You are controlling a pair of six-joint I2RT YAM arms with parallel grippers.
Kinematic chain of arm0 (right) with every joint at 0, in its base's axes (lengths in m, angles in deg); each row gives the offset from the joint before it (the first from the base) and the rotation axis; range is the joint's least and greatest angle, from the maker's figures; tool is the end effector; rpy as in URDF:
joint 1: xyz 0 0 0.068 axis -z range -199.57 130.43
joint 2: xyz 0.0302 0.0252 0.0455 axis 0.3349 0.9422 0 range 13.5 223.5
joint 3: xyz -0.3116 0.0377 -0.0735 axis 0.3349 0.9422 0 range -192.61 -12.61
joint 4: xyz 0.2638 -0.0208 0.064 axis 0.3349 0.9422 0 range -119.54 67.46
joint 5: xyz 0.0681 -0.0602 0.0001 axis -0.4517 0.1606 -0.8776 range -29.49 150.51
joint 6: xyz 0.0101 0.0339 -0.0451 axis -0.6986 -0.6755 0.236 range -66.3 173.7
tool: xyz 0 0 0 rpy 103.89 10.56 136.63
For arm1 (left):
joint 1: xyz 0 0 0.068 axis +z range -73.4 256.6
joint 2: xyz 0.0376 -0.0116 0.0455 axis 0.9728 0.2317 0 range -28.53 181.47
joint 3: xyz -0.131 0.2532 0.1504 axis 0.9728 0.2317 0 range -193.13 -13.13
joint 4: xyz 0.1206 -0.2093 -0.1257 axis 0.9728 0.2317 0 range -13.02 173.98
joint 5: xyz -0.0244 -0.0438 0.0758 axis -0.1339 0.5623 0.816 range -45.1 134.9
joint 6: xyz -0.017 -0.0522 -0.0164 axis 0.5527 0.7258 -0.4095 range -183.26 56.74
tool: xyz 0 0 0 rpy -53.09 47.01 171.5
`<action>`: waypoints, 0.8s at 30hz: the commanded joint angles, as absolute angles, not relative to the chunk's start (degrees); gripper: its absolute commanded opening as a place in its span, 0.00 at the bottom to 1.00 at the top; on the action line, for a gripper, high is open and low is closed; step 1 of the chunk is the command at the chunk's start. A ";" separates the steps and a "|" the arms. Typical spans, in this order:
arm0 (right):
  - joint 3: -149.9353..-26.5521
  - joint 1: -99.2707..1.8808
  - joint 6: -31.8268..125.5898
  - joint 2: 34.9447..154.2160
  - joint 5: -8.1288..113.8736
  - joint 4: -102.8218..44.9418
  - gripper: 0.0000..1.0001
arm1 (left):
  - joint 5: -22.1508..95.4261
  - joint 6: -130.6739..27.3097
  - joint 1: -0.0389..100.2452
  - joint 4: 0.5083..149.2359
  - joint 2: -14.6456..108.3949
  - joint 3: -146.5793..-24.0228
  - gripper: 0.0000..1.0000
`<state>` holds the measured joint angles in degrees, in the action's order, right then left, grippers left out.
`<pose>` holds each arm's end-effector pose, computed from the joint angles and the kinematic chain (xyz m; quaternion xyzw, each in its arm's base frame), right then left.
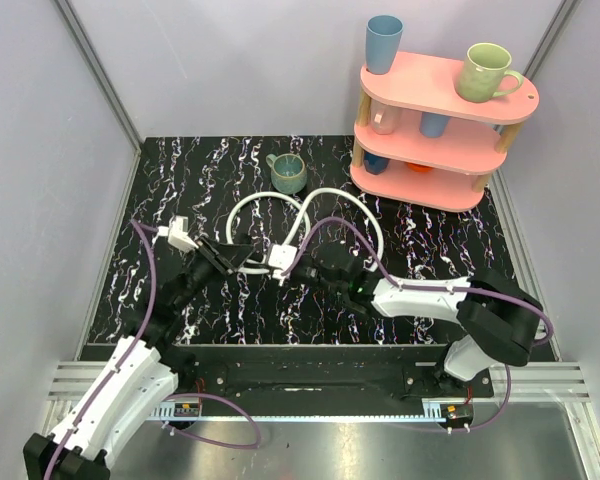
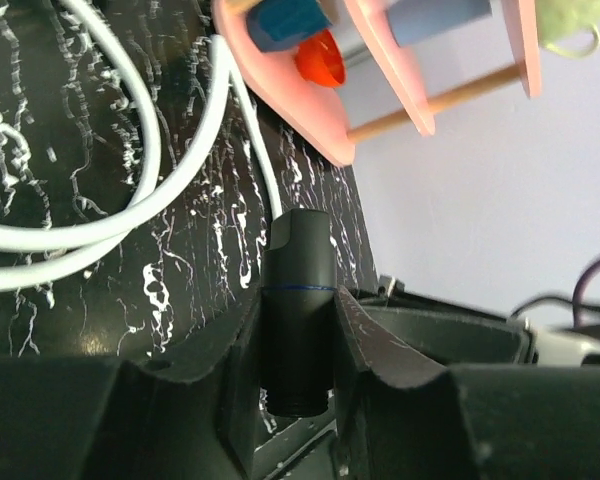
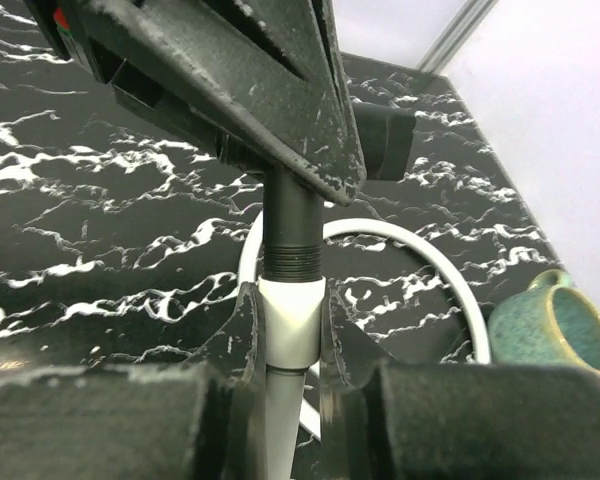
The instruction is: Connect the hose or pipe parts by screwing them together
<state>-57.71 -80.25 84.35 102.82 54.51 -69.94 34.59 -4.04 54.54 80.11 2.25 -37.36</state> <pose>0.1708 0.3125 0.2850 -0.5466 0.4841 0.2137 0.6490 0.1117 -0.0530 0.2859 -0.1877 0.7400 -0.4704 0.4426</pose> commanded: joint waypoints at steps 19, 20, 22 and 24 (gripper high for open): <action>-62.36 -68.17 50.54 100.86 6.81 -70.31 0.00 | -5.11 -34.78 53.84 57.46 4.34 -33.70 0.00; -62.18 -68.17 49.75 100.95 6.81 -70.75 0.00 | -5.11 -35.31 53.75 57.81 4.25 -33.70 0.00; -62.00 -68.08 47.55 101.04 7.16 -72.51 0.00 | -4.32 -35.93 53.84 58.69 4.43 -33.70 0.00; -62.09 -68.08 46.41 100.87 9.78 -71.99 0.00 | -2.66 -34.88 53.84 59.39 4.95 -34.31 0.00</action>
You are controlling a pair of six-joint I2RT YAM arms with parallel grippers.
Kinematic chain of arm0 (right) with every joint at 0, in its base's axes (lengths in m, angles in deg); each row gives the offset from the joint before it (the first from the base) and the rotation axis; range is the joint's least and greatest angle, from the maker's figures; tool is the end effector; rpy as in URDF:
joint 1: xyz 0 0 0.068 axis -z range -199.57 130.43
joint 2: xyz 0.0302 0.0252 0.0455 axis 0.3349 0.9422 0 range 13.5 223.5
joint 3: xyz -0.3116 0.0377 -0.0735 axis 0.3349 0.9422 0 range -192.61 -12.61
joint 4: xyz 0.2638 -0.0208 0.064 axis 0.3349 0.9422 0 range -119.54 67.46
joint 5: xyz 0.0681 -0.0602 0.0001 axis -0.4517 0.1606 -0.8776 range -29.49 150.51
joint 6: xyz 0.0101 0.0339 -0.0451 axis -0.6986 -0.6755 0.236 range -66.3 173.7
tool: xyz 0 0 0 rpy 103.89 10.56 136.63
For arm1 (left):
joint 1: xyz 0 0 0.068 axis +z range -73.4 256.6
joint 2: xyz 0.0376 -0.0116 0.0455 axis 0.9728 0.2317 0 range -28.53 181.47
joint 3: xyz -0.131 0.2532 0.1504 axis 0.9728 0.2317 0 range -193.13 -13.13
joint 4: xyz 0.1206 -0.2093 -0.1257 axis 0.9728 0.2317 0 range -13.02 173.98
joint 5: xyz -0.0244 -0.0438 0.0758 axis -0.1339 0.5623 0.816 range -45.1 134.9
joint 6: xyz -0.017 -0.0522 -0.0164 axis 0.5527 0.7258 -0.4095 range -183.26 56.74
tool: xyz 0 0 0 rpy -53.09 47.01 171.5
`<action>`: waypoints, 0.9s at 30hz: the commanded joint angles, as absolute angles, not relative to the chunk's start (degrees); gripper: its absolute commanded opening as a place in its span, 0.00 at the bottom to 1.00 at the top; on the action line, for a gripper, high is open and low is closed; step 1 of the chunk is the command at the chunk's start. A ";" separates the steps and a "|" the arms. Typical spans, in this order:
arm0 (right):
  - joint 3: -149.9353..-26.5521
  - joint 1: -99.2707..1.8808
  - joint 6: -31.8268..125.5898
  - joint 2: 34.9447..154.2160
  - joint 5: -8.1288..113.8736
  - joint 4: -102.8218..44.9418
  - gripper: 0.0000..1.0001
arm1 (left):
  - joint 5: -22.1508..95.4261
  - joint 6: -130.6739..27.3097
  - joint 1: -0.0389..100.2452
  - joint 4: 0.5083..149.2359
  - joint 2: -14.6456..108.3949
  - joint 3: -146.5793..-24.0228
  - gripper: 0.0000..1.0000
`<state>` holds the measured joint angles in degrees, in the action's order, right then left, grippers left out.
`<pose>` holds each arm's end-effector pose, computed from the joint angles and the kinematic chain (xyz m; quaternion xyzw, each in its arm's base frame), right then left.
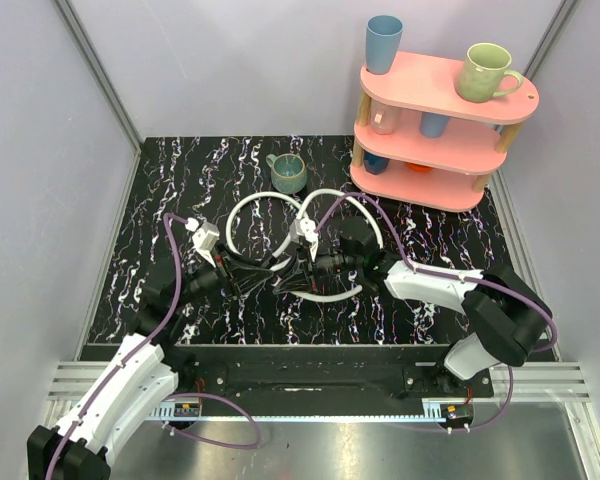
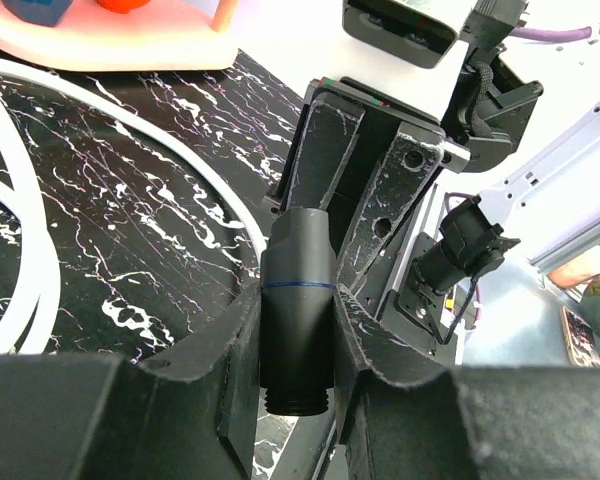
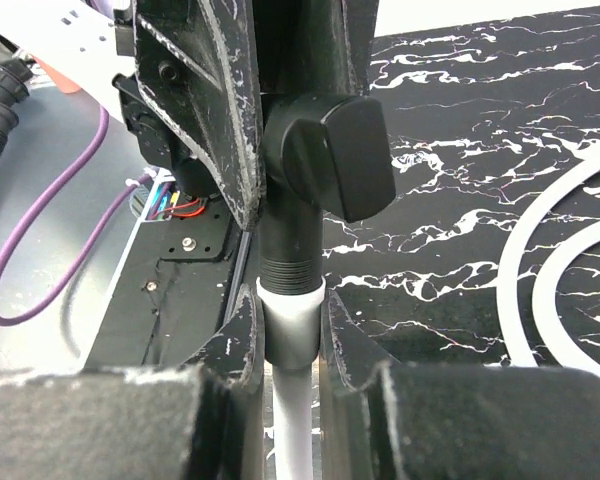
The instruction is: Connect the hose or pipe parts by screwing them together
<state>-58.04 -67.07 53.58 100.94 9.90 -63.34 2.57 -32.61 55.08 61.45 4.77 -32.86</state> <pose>0.2036 0.2684 0.2869 -0.5308 0.5133 0.5346 0.4111 0.1055 -0.0709 0.2881 0.2072 0.6667 -0.5202 0.4919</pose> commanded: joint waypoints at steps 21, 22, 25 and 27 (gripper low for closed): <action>-50.84 -68.70 60.20 80.74 43.98 -60.12 0.94 | 35.66 -3.95 53.84 85.23 -1.37 -44.50 0.00; -50.67 -68.79 60.64 80.65 44.42 -60.21 0.94 | 36.37 -3.33 53.84 86.54 -1.37 -45.12 0.00; -51.19 -69.57 62.74 81.00 44.78 -61.08 0.93 | 37.78 -1.04 53.75 91.73 -1.37 -47.32 0.00; -51.89 -70.36 65.73 81.70 43.21 -62.05 0.93 | 38.13 0.01 53.84 95.16 -1.55 -48.46 0.00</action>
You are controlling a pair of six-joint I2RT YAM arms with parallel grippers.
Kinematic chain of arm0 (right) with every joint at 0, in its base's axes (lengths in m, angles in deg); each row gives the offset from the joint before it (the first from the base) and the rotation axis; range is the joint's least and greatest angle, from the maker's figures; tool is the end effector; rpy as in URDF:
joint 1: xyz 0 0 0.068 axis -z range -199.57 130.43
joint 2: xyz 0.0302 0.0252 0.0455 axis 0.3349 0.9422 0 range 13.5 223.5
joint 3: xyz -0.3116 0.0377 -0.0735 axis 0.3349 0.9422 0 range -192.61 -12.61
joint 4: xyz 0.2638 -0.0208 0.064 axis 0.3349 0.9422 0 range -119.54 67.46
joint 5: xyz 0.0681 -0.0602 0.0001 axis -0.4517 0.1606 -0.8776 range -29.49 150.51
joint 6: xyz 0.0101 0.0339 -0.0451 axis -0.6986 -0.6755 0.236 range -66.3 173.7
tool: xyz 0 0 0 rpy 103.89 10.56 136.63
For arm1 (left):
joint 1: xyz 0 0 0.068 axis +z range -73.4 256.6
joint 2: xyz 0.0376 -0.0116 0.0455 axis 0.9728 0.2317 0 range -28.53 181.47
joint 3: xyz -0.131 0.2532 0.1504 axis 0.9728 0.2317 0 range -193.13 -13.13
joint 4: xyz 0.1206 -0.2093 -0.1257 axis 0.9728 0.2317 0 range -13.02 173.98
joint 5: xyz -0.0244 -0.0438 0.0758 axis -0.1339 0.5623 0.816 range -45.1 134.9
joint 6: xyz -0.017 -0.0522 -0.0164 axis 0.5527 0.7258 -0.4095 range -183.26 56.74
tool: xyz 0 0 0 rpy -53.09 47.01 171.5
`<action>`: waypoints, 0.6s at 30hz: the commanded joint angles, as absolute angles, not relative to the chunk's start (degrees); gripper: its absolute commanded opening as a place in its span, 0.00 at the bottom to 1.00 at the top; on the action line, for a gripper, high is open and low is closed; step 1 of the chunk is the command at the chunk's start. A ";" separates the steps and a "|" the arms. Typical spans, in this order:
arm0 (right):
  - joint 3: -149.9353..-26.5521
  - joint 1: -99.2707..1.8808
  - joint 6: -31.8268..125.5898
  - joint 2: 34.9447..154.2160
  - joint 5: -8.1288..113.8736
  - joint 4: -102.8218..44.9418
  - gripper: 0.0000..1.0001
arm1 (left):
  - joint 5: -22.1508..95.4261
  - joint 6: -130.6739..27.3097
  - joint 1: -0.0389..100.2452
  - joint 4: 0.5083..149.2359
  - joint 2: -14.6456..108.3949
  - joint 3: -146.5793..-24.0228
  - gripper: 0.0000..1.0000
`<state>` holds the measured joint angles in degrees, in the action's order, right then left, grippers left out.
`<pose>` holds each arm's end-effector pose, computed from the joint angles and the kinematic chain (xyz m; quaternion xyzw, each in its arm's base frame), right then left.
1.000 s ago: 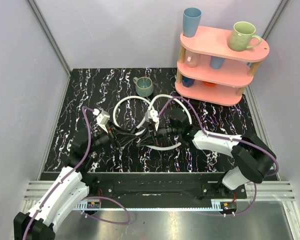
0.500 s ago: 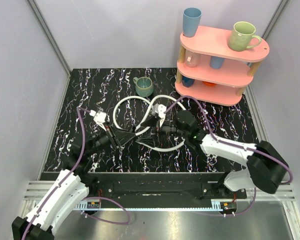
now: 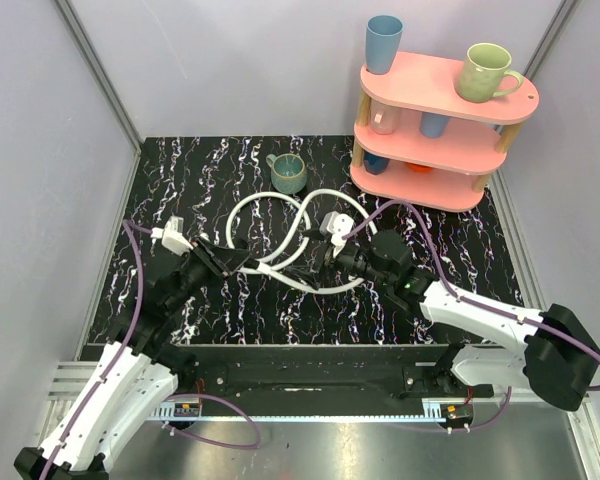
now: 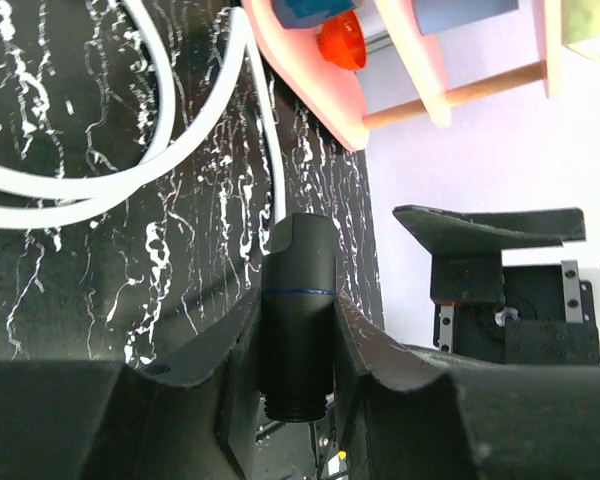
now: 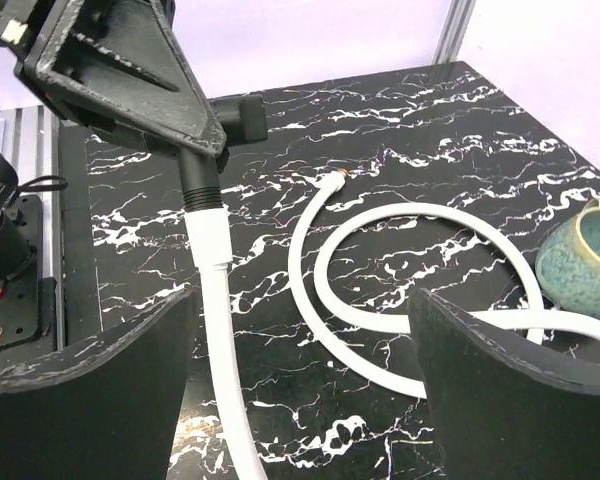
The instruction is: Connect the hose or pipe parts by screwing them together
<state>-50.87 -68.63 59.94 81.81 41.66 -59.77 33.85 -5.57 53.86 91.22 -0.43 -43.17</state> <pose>0.1659 0.2110 0.3301 -0.4259 0.5631 0.3627 0.6083 0.0964 -0.0488 0.3062 -0.1752 0.7576 -0.4604 0.4283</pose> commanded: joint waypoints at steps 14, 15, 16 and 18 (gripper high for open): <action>-52.07 -80.65 78.56 89.70 50.04 -72.44 0.90 | 38.39 14.16 53.84 99.39 1.00 -50.13 0.00; -52.42 -81.52 79.27 90.83 51.19 -72.08 0.88 | 38.92 14.34 53.84 99.39 1.17 -50.31 0.00; -52.86 -81.97 79.79 91.45 52.59 -71.90 0.88 | 39.44 14.61 53.84 99.56 1.78 -50.48 0.00; -52.95 -82.76 81.03 92.94 55.93 -72.51 0.86 | 39.71 15.75 53.84 99.56 2.40 -50.92 0.00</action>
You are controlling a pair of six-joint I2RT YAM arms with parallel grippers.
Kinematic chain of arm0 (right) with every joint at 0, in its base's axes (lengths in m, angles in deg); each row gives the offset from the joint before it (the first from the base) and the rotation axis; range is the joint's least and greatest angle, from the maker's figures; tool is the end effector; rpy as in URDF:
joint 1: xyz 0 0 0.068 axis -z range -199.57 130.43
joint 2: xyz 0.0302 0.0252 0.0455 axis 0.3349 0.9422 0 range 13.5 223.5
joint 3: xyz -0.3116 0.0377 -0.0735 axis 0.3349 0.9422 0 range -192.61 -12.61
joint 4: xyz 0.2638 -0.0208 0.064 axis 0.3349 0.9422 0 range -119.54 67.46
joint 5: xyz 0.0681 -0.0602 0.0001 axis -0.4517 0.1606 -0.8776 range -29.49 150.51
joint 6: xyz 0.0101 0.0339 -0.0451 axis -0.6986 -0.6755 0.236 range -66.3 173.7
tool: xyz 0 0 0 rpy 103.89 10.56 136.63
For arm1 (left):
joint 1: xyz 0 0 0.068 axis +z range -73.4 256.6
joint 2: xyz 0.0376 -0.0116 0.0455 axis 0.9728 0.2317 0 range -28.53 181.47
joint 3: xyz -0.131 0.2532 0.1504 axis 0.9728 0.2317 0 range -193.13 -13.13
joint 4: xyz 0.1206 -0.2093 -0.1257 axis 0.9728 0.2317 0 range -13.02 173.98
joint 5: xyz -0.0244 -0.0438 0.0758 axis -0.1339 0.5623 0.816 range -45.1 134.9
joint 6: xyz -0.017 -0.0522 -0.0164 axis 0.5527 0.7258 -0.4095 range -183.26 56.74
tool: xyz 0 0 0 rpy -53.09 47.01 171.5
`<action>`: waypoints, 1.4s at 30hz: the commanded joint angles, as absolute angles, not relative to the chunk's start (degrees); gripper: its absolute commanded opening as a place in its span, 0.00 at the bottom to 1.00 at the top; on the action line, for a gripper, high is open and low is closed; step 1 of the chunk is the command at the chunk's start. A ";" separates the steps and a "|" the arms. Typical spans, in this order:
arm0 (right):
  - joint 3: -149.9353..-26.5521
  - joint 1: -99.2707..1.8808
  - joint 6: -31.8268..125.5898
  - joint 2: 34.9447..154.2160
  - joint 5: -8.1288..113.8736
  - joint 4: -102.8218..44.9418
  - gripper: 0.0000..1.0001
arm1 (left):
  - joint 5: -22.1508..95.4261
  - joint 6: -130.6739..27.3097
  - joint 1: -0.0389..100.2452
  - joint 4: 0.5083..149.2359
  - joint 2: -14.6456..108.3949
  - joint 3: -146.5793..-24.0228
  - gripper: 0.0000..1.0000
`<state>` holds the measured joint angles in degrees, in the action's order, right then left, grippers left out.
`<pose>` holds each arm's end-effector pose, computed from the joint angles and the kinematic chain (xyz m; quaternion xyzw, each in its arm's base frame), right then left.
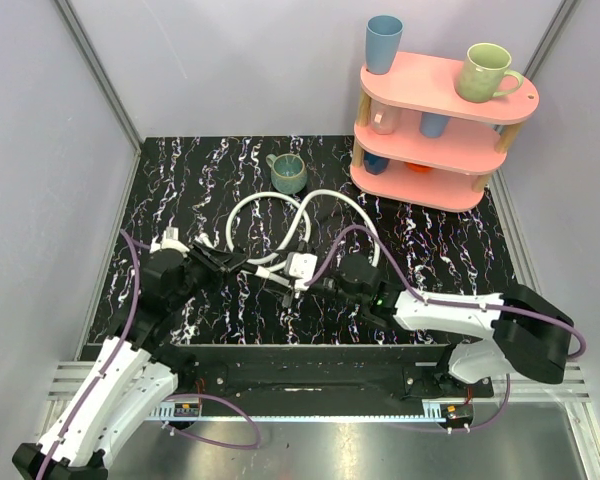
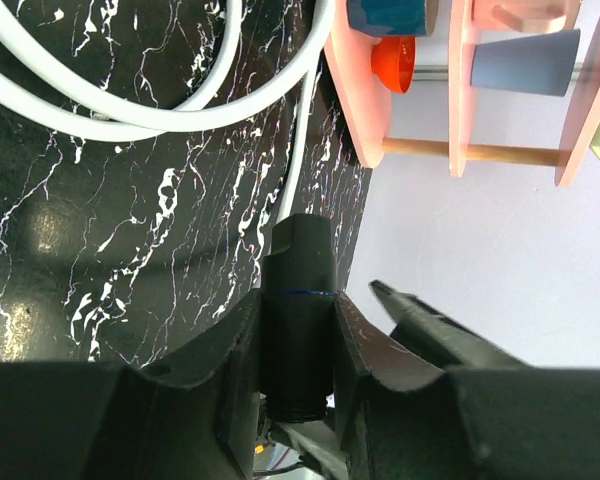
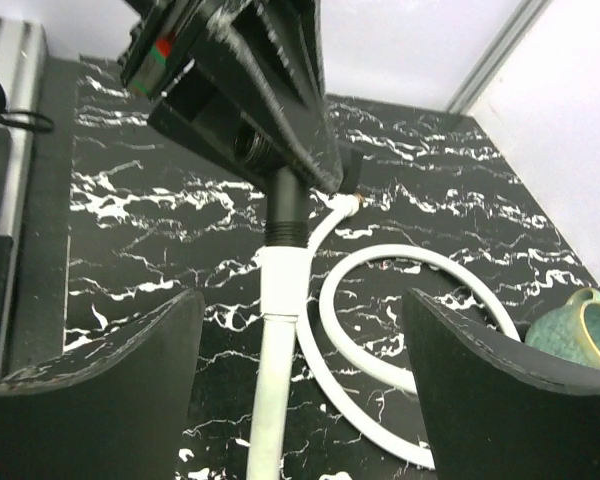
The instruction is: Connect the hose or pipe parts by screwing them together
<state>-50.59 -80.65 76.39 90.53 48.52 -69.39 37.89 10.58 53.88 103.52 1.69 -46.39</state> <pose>0.1378 0.2666 0.3071 -0.5216 0.4702 0.3021 0.6447 0.0956 -0.0453 0.3000 -0.3300 0.7675 -0.4425 0.3260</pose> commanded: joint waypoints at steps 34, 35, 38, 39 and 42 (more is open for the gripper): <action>-57.43 -86.02 82.28 98.76 62.38 -73.25 0.00 | 29.27 14.37 52.87 82.05 7.77 -45.76 0.00; -57.69 -84.53 80.87 97.36 60.71 -71.83 0.00 | 26.73 9.91 52.87 79.29 7.59 -44.70 0.00; -57.87 -80.32 75.50 94.55 50.78 -68.30 0.00 | 20.93 3.39 52.87 66.46 7.33 -38.99 0.00; -58.22 -79.00 74.54 93.93 48.06 -66.99 0.00 | 19.69 1.71 52.87 64.17 7.24 -37.84 0.00; -59.18 -73.91 70.58 92.43 36.90 -62.94 0.00 | 14.15 -7.16 52.87 56.95 7.24 -35.02 0.00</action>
<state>-54.45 -79.12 78.12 95.87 53.38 -66.00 29.30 6.54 53.84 76.55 8.09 -37.40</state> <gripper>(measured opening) 0.166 0.322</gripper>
